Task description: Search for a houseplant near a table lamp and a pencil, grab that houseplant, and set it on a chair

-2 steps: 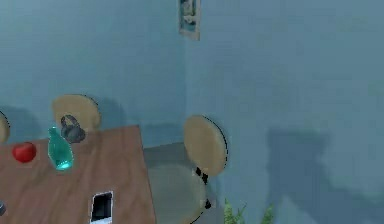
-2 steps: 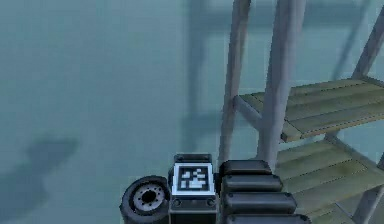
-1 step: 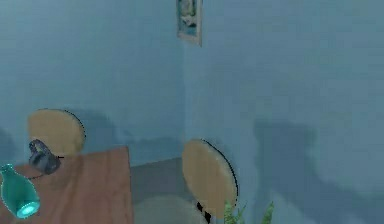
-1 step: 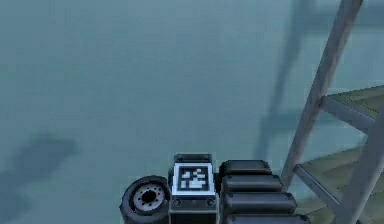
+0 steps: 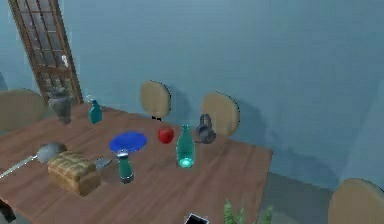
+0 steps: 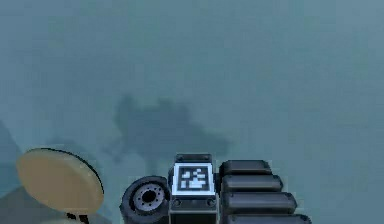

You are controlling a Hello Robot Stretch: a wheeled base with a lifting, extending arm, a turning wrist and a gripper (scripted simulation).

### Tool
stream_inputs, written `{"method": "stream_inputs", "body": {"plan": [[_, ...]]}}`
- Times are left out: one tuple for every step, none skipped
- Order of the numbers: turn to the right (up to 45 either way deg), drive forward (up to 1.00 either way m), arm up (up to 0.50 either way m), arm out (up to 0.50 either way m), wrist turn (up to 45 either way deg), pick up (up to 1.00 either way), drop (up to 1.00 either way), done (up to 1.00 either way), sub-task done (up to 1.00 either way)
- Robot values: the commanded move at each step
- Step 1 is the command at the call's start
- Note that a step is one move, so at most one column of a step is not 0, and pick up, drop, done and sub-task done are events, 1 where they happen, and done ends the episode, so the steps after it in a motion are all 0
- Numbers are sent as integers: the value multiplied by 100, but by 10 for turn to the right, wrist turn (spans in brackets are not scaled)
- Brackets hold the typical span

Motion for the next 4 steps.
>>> {"method": "stream_inputs", "body": {"plan": [[-450,0,0,0,0,0,0,0,0],[-210,0,0,0,0,0,0,0,0],[0,0,0,42,0,0,0,0,0],[0,0,0,0,450,0,0,0,0]]}}
